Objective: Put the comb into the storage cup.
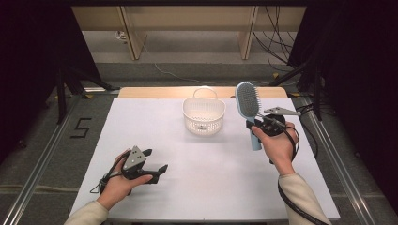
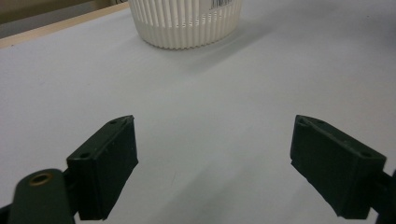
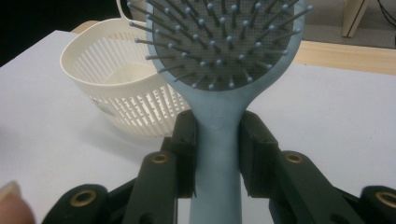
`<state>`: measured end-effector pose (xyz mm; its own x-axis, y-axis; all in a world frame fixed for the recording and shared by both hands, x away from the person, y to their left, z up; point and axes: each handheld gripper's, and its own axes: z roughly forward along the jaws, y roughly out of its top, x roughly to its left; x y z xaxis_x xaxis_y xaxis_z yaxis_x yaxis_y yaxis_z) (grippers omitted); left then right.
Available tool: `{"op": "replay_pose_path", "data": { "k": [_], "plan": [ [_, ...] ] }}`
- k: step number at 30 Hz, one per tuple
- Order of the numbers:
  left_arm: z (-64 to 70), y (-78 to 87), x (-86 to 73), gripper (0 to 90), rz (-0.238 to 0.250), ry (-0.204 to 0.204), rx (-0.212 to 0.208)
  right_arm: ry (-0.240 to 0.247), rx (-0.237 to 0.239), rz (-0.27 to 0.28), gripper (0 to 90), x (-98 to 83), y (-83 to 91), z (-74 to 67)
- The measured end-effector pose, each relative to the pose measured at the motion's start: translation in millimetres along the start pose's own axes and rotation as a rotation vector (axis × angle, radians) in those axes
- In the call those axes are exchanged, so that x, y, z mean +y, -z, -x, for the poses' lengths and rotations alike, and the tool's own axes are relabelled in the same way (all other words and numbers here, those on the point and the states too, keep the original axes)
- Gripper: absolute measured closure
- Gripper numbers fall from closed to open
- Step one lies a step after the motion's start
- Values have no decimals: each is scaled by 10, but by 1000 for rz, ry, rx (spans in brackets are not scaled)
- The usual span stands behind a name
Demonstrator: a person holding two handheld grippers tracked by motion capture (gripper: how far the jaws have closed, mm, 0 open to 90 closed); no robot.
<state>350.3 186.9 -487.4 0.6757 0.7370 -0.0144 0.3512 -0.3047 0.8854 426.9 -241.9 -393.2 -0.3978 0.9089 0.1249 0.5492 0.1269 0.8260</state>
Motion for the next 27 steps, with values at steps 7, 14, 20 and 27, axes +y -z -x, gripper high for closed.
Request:
{"op": "replay_pose_path", "data": {
  "k": [7,14,20,27],
  "plan": [
    [1,1,1,142,0,-1,0,0,-1,6,707,2,-17,-10],
    [3,-2,-1,143,-1,-1,-1,1,-4,10,707,10,-27,-13],
    [2,-2,-1,142,-1,-1,0,0,-6,19,707,20,-34,-21],
    [3,-1,0,143,-1,-1,0,0,-9,25,707,31,-42,-23]
  ]
}}
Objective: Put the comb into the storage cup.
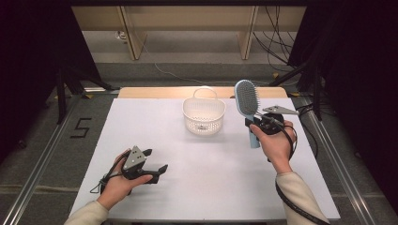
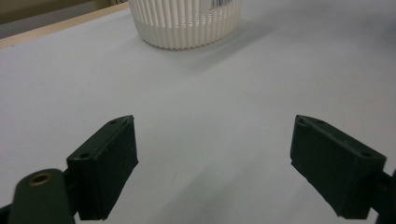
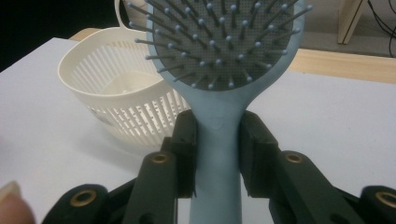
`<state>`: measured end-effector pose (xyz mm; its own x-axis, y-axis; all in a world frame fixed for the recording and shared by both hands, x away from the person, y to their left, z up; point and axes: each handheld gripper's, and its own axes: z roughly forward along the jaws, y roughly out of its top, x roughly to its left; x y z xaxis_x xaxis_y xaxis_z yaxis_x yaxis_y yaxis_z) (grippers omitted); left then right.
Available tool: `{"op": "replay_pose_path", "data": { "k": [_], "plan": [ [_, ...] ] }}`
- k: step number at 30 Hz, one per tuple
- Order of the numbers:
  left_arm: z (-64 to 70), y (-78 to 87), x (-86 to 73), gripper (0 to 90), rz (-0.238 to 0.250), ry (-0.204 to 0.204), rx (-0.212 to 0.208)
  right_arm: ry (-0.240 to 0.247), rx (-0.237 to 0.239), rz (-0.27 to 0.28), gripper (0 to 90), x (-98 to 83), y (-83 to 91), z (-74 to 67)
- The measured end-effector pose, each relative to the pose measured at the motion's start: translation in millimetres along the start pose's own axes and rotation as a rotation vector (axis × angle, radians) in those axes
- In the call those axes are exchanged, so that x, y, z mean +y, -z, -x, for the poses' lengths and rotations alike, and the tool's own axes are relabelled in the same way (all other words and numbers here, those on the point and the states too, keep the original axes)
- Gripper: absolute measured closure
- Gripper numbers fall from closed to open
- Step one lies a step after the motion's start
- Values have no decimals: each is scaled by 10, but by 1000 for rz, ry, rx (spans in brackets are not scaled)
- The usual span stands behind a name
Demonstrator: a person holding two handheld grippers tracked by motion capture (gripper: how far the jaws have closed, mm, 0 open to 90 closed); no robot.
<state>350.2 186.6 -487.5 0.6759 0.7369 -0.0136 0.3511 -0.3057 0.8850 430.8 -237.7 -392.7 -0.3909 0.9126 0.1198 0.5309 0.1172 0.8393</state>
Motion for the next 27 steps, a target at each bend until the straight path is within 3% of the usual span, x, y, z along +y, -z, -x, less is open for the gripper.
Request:
{"op": "replay_pose_path", "data": {
  "k": [27],
  "plan": [
    [0,-1,0,143,0,1,0,4,8,14,707,55,-39,-37]
  ]
}}
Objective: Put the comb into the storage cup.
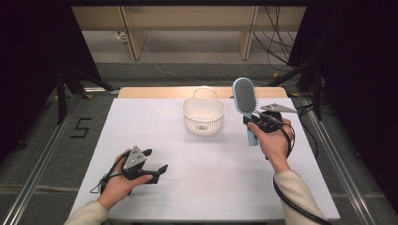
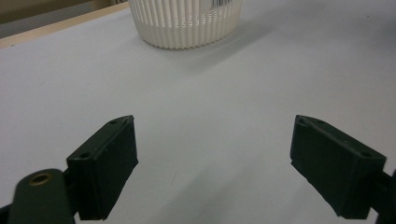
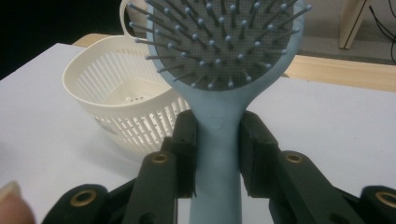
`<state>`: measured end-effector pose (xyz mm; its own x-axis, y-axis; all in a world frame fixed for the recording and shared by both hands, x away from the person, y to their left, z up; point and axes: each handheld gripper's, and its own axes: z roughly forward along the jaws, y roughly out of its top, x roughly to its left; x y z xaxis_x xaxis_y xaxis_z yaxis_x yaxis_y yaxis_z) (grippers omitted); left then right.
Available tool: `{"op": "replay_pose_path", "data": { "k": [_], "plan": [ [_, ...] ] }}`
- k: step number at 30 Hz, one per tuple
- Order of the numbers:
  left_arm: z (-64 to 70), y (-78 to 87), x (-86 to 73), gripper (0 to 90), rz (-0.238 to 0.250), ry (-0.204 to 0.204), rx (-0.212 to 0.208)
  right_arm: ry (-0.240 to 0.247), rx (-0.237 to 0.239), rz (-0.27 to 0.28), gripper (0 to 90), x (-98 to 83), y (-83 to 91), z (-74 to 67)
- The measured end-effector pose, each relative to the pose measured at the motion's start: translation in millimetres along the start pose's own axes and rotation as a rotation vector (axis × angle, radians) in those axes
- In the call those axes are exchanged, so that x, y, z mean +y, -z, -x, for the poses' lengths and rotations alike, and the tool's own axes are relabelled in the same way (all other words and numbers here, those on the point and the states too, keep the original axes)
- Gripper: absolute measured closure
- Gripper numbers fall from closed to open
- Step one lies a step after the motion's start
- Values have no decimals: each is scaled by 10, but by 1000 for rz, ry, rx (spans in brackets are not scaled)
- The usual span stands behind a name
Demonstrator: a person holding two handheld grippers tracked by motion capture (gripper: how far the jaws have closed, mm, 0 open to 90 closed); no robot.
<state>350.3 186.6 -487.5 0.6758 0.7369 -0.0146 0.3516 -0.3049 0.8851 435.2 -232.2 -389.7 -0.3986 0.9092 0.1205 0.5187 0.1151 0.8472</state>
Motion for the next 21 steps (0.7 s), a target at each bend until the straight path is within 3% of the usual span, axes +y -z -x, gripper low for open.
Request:
{"op": "replay_pose_path", "data": {
  "k": [21],
  "plan": [
    [0,2,1,143,0,-1,1,3,1,13,707,40,-37,-26]
  ]
}}
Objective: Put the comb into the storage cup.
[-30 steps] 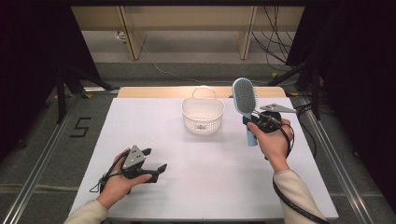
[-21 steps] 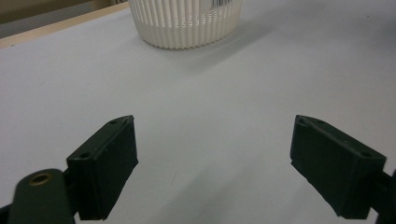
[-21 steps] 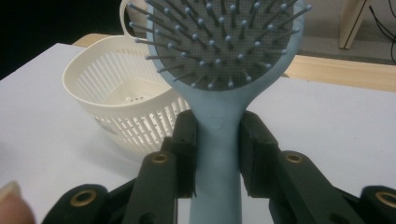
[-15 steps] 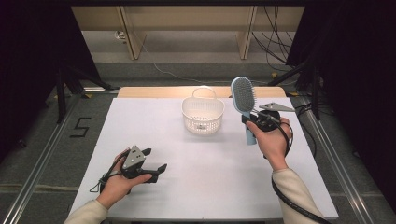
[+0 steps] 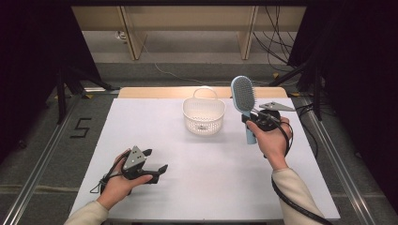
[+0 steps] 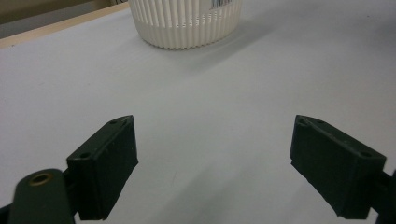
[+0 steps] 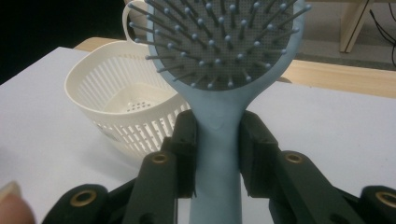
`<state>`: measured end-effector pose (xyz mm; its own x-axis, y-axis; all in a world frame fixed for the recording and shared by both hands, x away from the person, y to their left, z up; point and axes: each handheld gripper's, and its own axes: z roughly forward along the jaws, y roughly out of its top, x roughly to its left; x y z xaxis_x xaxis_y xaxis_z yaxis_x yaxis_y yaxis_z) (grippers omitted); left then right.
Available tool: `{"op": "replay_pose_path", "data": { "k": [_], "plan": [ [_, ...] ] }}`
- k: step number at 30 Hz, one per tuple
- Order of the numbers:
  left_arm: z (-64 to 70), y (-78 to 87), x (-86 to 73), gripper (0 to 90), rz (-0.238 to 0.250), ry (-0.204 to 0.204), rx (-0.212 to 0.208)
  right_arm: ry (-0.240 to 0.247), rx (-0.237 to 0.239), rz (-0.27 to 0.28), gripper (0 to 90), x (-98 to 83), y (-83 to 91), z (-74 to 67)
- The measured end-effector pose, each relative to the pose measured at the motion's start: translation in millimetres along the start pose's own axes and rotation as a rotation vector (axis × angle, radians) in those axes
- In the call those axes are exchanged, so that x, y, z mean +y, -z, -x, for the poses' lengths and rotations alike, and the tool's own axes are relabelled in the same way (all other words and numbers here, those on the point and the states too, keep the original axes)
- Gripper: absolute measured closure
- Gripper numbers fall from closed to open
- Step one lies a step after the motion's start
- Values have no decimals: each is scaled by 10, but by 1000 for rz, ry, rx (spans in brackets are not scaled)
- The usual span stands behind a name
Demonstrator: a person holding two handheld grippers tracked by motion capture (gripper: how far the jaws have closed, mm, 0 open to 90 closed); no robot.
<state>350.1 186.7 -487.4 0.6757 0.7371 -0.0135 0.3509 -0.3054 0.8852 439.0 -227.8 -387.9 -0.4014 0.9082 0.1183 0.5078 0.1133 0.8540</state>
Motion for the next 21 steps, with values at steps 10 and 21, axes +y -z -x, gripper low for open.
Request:
{"op": "replay_pose_path", "data": {
  "k": [10,21],
  "plan": [
    [0,2,1,143,0,-2,1,0,-2,4,707,17,-12,0],
    [0,3,3,142,1,-3,-1,2,-1,9,707,36,-26,-12]
  ]
}}
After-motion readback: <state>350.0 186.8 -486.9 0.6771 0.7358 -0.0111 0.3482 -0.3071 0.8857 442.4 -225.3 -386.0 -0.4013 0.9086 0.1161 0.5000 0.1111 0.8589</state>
